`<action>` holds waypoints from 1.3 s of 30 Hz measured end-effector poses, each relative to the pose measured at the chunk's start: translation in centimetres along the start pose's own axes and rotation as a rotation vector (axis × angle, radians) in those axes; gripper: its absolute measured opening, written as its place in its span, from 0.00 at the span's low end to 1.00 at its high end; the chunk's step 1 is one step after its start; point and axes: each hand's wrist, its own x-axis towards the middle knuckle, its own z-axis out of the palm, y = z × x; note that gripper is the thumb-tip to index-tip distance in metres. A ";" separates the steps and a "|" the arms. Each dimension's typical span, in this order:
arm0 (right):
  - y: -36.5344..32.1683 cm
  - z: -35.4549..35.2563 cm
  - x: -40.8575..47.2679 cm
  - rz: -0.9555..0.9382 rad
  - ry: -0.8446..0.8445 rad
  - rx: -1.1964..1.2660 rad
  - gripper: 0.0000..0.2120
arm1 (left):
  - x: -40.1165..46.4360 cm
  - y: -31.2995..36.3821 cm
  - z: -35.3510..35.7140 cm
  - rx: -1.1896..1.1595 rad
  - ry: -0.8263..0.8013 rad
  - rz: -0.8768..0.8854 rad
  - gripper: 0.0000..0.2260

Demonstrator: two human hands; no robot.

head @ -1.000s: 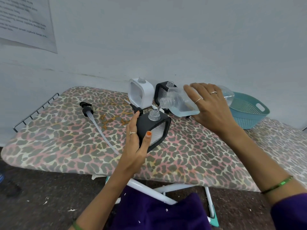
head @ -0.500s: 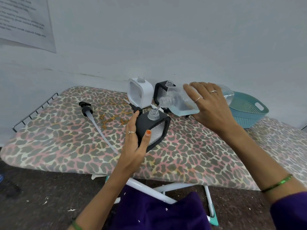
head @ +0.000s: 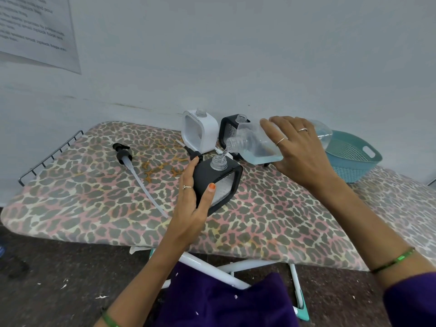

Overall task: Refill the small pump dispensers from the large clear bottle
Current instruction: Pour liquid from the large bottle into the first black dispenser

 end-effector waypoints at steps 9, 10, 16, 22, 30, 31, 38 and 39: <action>0.0 -0.2 0.1 0.004 -0.008 -0.004 0.40 | 0.1 -0.3 0.0 -0.002 0.005 0.001 0.27; 0.0 -0.2 0.1 0.004 -0.006 -0.005 0.40 | 0.1 -0.3 0.0 -0.001 0.005 0.002 0.27; 0.0 -0.1 0.0 0.002 -0.008 -0.007 0.39 | 0.1 -0.2 0.0 0.011 0.001 0.010 0.26; -0.1 0.0 0.1 -0.005 -0.008 -0.007 0.39 | 0.1 0.0 0.0 0.009 0.002 0.003 0.26; -0.2 0.1 0.1 -0.006 0.009 -0.017 0.38 | 0.0 -0.1 0.1 0.015 0.014 0.005 0.27; -0.2 0.2 0.1 -0.007 0.008 -0.018 0.38 | 0.0 -0.1 0.1 0.018 0.016 0.006 0.26; -0.3 0.3 0.1 -0.016 -0.003 -0.019 0.39 | 0.1 0.1 0.0 0.011 0.013 0.008 0.25; -0.3 0.3 0.1 -0.016 -0.007 -0.020 0.39 | 0.1 0.1 0.0 0.012 0.013 0.006 0.26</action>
